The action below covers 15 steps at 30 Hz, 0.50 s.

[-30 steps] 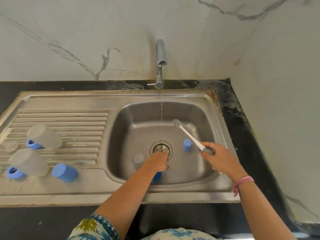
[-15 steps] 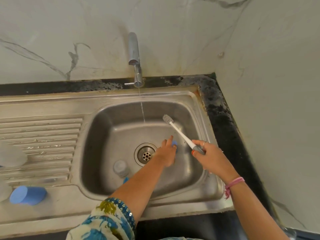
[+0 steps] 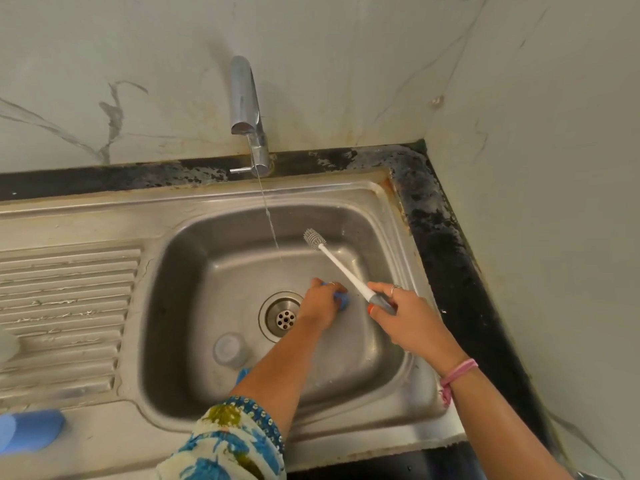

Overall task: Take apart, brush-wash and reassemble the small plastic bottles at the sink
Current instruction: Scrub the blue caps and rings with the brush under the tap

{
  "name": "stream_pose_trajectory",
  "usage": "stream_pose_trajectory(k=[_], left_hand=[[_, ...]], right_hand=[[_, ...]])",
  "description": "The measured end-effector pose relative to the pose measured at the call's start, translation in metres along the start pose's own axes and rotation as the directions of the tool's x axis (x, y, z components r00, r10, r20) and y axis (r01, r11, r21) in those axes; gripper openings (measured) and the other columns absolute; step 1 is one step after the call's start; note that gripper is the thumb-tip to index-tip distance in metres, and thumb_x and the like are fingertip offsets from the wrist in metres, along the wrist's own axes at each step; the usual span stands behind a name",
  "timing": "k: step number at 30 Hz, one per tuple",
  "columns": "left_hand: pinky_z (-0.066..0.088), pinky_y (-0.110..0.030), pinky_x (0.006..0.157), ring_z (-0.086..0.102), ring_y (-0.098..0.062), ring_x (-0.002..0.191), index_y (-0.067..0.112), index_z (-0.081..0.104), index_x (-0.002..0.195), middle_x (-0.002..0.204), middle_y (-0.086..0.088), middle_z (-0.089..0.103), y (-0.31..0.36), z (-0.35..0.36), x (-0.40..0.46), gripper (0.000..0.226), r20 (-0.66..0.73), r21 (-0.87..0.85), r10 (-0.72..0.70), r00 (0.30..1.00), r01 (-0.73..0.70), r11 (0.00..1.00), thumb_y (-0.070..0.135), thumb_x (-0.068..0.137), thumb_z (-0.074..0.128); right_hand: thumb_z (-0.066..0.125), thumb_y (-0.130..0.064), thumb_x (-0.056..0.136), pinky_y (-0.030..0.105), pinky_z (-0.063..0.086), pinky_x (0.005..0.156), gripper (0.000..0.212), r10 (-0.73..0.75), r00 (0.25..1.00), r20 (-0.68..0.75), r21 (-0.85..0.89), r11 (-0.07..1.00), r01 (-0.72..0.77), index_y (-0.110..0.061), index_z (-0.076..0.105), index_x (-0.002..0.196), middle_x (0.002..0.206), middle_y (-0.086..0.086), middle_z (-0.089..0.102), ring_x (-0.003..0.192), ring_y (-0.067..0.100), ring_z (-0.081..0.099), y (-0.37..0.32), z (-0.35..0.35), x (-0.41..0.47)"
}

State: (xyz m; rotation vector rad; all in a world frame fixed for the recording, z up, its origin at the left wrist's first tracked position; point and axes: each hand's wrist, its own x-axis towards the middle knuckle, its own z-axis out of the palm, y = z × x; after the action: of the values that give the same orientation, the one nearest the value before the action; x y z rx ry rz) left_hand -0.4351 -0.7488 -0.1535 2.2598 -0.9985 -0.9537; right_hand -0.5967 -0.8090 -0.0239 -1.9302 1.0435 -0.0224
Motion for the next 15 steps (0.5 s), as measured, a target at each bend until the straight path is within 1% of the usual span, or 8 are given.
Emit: stream_pose_trajectory(k=[2,3,5,6,8,10,13,15], left_hand=[[0.046,-0.029,0.093,0.058,-0.032,0.106,0.024,0.062,0.121,0.120,-0.013,0.056,-0.007,-0.009,0.000,0.028,-0.120,-0.283,-0.088,0.989,0.051,0.958,0.018,0.094,0.056],[0.049,-0.032,0.083,0.060,-0.034,0.098,0.029,0.060,0.118,0.116,-0.015,0.060,-0.008,-0.019,-0.002,0.025,-0.155,-0.464,-0.185,0.970,0.093,0.881,0.022,0.095,0.056],[0.043,-0.030,0.066,0.056,-0.025,0.075,0.032,0.054,0.112,0.103,-0.010,0.060,-0.007,-0.046,-0.004,0.017,-0.143,-0.779,-0.392,0.909,0.141,0.611,0.028,0.096,0.051],[0.042,-0.029,0.066,0.051,-0.018,0.070,0.032,0.052,0.112,0.099,-0.005,0.056,-0.005,-0.063,-0.005,0.017,-0.099,-0.871,-0.457,0.884,0.144,0.469,0.031,0.096,0.049],[0.047,-0.033,0.079,0.048,-0.012,0.074,0.032,0.049,0.116,0.094,0.002,0.052,-0.006,-0.094,-0.008,0.023,-0.022,-0.949,-0.488,0.872,0.136,0.285,0.035,0.093,0.050],[0.049,-0.039,0.087,0.053,-0.014,0.077,0.027,0.050,0.116,0.091,0.001,0.053,-0.005,-0.119,-0.010,0.027,-0.001,-0.968,-0.463,0.886,0.116,0.224,0.033,0.090,0.055],[0.051,-0.040,0.091,0.059,-0.019,0.074,0.013,0.057,0.096,0.082,-0.007,0.056,0.003,-0.149,-0.012,0.017,0.030,-0.991,-0.451,0.892,0.087,0.106,0.028,0.090,0.061],[0.054,-0.041,0.092,0.063,-0.022,0.077,0.009,0.058,0.097,0.085,-0.012,0.060,0.010,-0.164,-0.012,0.019,0.026,-0.998,-0.430,0.902,0.046,0.036,0.026,0.091,0.064]], right_hand=[[0.058,-0.026,0.093,0.023,0.054,0.072,0.039,-0.002,1.000,-0.005,0.017,1.000,0.002,-0.036,0.055,0.131,0.091,-0.020,0.061,0.076,0.004,0.061,-0.001,0.000,0.000],[0.058,-0.026,0.093,0.021,0.052,0.069,0.039,-0.005,1.000,-0.009,0.027,1.000,0.006,-0.035,0.056,0.131,0.092,-0.017,0.063,0.075,0.004,0.061,-0.001,0.001,-0.001],[0.059,-0.026,0.093,0.014,0.047,0.060,0.039,-0.012,1.000,-0.016,0.036,0.999,0.012,-0.033,0.056,0.132,0.092,-0.015,0.064,0.070,0.003,0.061,-0.004,0.003,-0.002],[0.059,-0.027,0.093,0.012,0.044,0.057,0.039,-0.016,1.000,-0.019,0.041,0.999,0.017,-0.033,0.056,0.131,0.090,-0.015,0.064,0.067,0.002,0.061,-0.007,0.004,-0.003],[0.060,-0.030,0.093,0.011,0.041,0.053,0.037,-0.036,0.999,-0.029,0.053,0.998,0.038,-0.034,0.057,0.129,0.085,-0.014,0.064,0.059,0.000,0.058,-0.012,0.008,-0.006],[0.061,-0.034,0.092,0.012,0.040,0.053,0.034,-0.064,0.997,-0.042,0.056,0.996,0.067,-0.038,0.059,0.126,0.086,-0.013,0.066,0.056,-0.003,0.056,-0.019,0.011,-0.010],[0.062,-0.035,0.091,0.014,0.048,0.067,0.034,-0.131,0.988,-0.076,0.049,0.990,0.135,-0.043,0.060,0.124,0.098,-0.015,0.069,0.078,-0.002,0.063,-0.028,0.014,-0.020],[0.063,-0.035,0.090,0.015,0.049,0.078,0.035,-0.173,0.981,-0.088,0.012,0.985,0.175,-0.043,0.060,0.124,0.102,-0.019,0.068,0.091,-0.001,0.063,-0.032,0.014,-0.027]])
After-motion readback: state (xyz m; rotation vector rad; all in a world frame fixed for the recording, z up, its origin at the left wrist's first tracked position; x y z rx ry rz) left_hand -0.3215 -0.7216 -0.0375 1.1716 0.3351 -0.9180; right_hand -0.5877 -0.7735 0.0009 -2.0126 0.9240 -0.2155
